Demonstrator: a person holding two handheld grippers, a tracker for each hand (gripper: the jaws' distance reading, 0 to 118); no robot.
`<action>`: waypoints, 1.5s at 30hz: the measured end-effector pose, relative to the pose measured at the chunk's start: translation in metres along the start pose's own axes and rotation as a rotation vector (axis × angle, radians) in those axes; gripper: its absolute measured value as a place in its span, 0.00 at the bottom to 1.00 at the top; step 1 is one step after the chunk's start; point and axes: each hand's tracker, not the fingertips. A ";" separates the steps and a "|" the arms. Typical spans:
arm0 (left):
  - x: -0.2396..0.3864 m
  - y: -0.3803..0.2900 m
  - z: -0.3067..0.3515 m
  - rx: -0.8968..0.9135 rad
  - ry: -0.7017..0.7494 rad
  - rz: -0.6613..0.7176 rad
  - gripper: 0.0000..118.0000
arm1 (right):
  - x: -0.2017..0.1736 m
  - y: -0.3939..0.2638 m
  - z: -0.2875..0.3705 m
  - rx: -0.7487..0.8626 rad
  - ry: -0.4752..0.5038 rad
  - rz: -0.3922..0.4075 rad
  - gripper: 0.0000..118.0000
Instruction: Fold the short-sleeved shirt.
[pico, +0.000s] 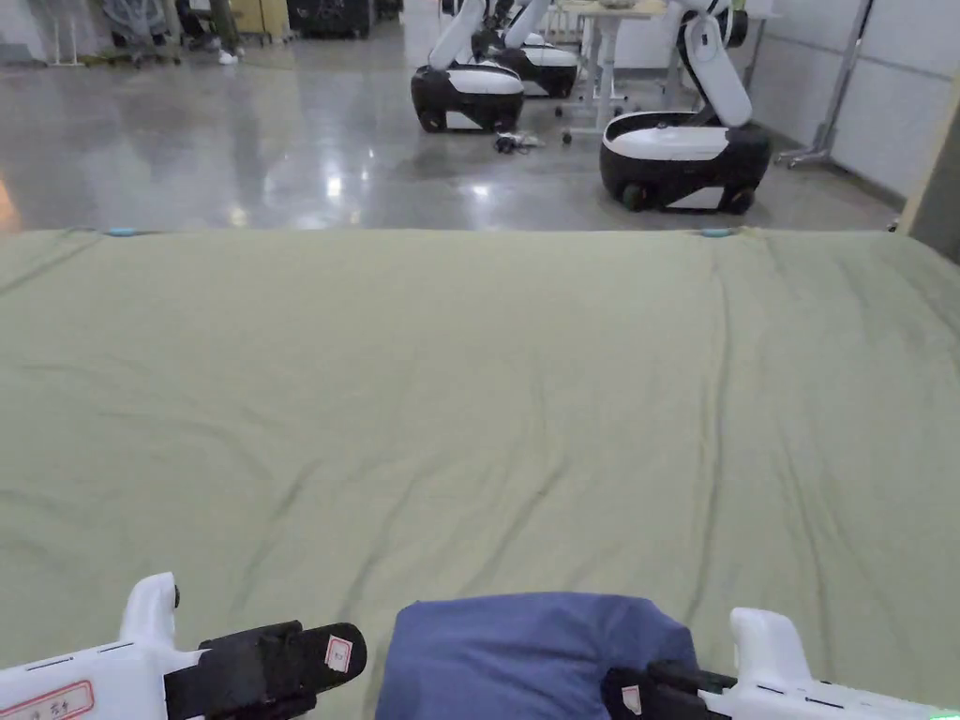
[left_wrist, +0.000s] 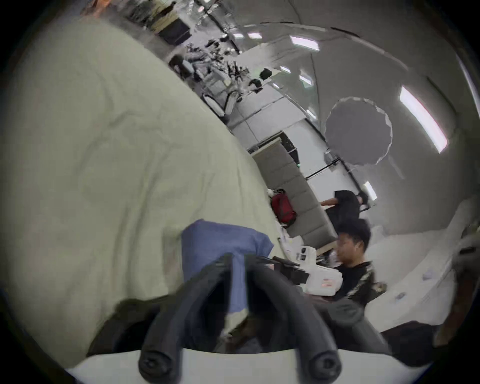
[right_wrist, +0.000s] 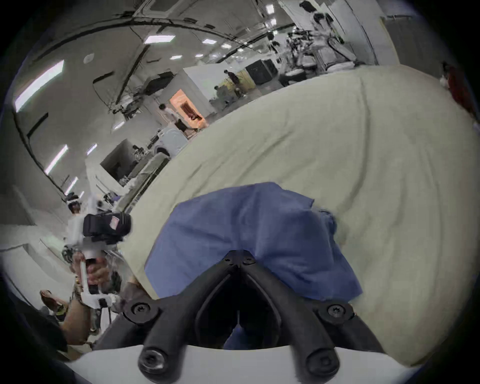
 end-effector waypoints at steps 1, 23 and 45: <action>-0.009 0.003 -0.005 -0.030 -0.050 0.042 0.26 | 0.000 0.002 0.000 -0.006 -0.004 0.005 0.03; -0.062 0.013 -0.101 -0.257 -0.129 0.131 0.13 | 0.003 0.005 -0.005 -0.034 -0.024 0.019 0.03; -0.080 0.149 0.193 -0.032 0.202 -0.049 0.13 | -0.083 0.028 0.063 0.128 0.013 0.137 0.03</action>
